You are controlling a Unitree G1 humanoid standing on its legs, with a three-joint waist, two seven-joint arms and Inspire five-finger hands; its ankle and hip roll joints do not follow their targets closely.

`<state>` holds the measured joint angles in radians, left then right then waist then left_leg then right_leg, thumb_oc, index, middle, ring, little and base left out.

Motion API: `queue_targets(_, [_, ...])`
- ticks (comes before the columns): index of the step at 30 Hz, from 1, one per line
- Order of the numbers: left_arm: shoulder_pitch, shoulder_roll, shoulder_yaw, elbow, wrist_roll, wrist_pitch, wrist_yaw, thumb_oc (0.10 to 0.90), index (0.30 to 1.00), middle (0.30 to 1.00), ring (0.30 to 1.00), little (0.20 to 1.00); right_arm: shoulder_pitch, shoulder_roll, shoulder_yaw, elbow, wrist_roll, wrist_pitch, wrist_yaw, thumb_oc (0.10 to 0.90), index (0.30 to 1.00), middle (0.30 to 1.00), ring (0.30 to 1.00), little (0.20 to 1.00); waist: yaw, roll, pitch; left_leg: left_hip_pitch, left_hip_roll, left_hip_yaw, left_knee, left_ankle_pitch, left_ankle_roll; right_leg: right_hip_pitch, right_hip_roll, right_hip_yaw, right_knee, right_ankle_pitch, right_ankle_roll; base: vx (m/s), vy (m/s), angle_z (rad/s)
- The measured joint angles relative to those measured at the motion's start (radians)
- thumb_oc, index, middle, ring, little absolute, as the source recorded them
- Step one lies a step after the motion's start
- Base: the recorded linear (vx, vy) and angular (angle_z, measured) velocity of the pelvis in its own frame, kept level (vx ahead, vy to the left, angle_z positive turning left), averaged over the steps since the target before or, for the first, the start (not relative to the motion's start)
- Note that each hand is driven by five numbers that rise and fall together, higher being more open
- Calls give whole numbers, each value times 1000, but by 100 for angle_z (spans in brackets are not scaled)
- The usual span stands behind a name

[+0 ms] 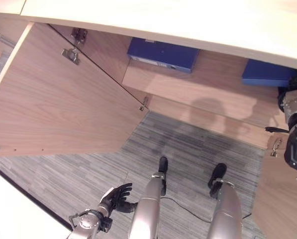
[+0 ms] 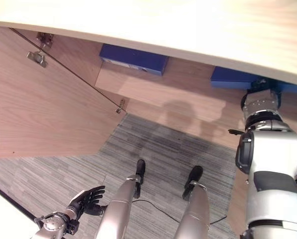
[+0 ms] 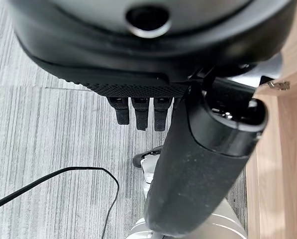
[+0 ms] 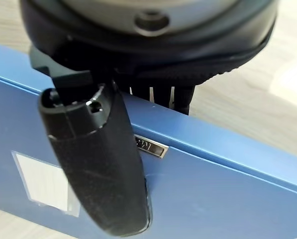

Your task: Put the empty folder in the office cabinet

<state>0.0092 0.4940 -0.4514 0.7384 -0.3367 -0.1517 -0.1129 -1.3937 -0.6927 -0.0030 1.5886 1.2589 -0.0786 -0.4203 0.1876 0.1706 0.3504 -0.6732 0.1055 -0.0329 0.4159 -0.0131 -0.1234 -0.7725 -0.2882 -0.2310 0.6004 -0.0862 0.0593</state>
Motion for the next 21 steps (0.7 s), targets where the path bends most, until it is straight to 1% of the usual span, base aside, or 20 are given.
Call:
queue_targets(2, [-9,-1,-17,11,7,1,17,800,900,900,900,900,1,5,1,19,-27,14,-13,800,900,900,900,900,1,0,0,22,0,0,-5,1,-2,24,0,-4,-7,0,0,-49,-9,2])
queue_targets(4, [-10,-5,-26,19,7,1,25,800,900,900,900,900,3,24,4,26,-47,14,-33,800,900,900,900,900,-1,0,0,45,1,0,-20,2,-3,48,3,-7,-23,3,1,-129,22,-3])
queue_targets(5, [-10,-5,-42,22,8,0,32,800,900,900,900,900,13,48,8,26,-64,20,-54,800,900,900,900,900,2,-6,-8,68,0,1,-43,19,-8,72,13,-10,-57,35,-15,-130,11,-10])
queue_targets(6, [-13,-7,-47,34,10,-1,36,800,900,900,900,900,17,59,8,28,-71,20,-60,800,900,900,900,900,3,-6,-10,78,7,1,-59,18,-7,85,17,-14,-75,39,-7,-34,-11,-12])
queue_targets(7, [-22,-17,-47,69,20,-5,38,800,900,900,900,900,28,71,6,28,-73,21,-63,800,900,900,900,900,4,-7,-13,98,11,1,-89,31,-4,109,28,-20,-113,53,-6,-2,-21,-5])
queue_targets(8, [-34,-27,-47,95,30,-4,37,800,900,900,900,900,35,73,-1,29,-73,24,-70,800,900,900,900,900,4,-7,-13,113,14,2,-106,38,0,126,31,-24,-134,59,1,0,0,0])
queue_targets(10, [-44,-56,-45,154,32,1,44,800,900,900,900,900,62,90,-11,30,-73,25,-80,800,900,900,900,900,5,-9,-13,149,14,2,-137,48,2,165,36,-28,-170,70,5,0,0,0])
queue_targets(13, [-36,-76,-45,183,39,1,51,800,900,900,900,900,108,98,-37,30,-73,20,-103,800,900,900,900,900,7,-14,-25,184,13,2,-178,59,-3,200,40,-30,-206,77,10,-4,-3,2])
queue_targets(15, [-36,-88,-46,206,39,1,67,800,900,900,900,900,119,113,-46,30,-81,14,-123,800,900,900,900,900,7,-18,-28,203,12,3,-196,71,4,217,42,-31,-221,84,12,0,0,0])
queue_targets(18, [-39,-96,-49,223,48,1,77,800,900,900,900,900,133,139,-56,30,-100,8,-151,800,900,900,900,900,6,-19,-30,232,13,4,-220,80,6,246,47,-35,-245,95,15,0,0,0])
queue_targets(21, [-41,-109,-47,238,48,1,88,800,900,900,900,900,137,141,-70,30,-100,7,-162,800,900,900,900,900,7,-18,-36,243,15,3,-241,90,2,260,50,-42,-267,104,13,0,0,0])
